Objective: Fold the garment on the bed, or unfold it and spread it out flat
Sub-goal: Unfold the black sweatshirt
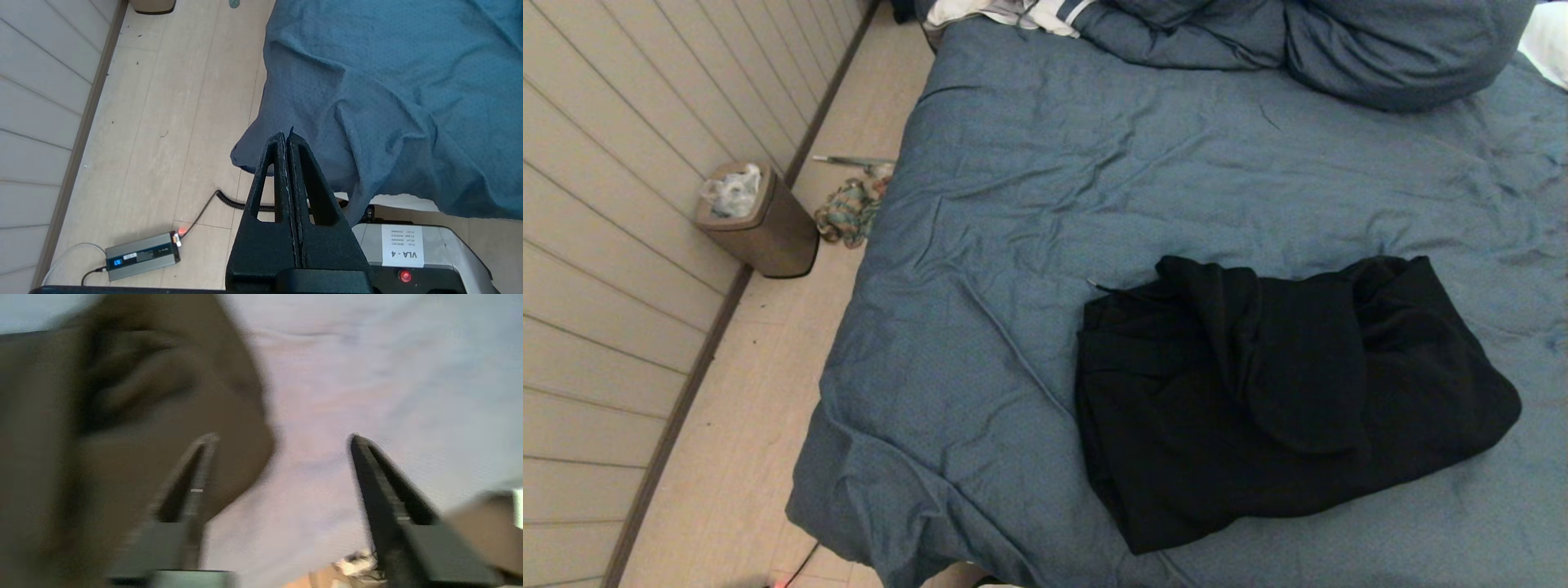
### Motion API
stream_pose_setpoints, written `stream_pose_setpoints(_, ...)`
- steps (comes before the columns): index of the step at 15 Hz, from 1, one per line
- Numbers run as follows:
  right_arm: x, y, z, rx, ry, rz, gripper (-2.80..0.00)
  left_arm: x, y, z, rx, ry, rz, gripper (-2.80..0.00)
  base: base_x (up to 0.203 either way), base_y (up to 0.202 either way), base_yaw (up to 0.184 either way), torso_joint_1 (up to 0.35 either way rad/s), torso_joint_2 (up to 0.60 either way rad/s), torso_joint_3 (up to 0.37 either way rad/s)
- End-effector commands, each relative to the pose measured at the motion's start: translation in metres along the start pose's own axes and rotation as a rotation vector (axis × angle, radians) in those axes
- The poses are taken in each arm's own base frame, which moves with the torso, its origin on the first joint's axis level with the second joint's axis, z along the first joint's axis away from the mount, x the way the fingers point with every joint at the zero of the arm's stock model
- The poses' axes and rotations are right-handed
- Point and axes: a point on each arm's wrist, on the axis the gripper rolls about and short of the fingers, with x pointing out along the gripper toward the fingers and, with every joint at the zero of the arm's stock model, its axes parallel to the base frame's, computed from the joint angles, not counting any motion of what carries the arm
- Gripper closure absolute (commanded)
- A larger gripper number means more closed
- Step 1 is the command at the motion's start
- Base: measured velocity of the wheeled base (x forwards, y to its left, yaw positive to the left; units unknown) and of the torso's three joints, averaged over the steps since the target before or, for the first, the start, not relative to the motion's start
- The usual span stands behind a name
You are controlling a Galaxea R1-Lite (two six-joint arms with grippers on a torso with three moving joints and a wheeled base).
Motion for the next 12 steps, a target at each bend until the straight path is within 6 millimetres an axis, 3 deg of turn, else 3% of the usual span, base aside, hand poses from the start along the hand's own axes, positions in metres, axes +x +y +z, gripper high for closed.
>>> stream_pose_setpoints(1,-0.013,0.014,0.002,-0.006,-0.022,0.087,0.00,0.000,0.000,0.000,0.000,-0.001,0.001,0.00,0.000,0.000,0.000,0.000,0.00,0.000)
stream_pose_setpoints(4,-0.023,0.047,0.007,0.058,0.066,0.306,0.00,-0.003,0.000,0.008,0.005,-0.026,0.011,0.00,0.000,0.000,0.000,0.000,0.00,0.000)
stream_pose_setpoints(7,-0.020,0.075,0.013,0.158,0.179,0.453,0.00,-0.008,0.000,0.059,-0.019,-0.038,0.014,0.00,0.000,0.000,0.000,0.000,0.00,0.000)
stream_pose_setpoints(9,-0.020,0.092,0.020,0.189,0.201,0.543,0.00,0.017,-0.002,0.092,-0.077,0.108,-0.033,0.00,0.000,0.000,0.000,0.000,0.00,0.000)
stream_pose_setpoints(11,-0.015,0.103,0.026,0.228,0.226,0.577,0.00,0.059,-0.006,0.115,-0.154,0.299,-0.162,0.00,0.000,0.000,0.000,0.000,0.00,0.000)
stream_pose_setpoints(12,-0.012,0.104,0.024,0.231,0.237,0.578,0.00,0.084,-0.008,0.125,-0.214,0.397,-0.238,-2.80,0.000,0.000,0.000,0.000,0.00,0.000)
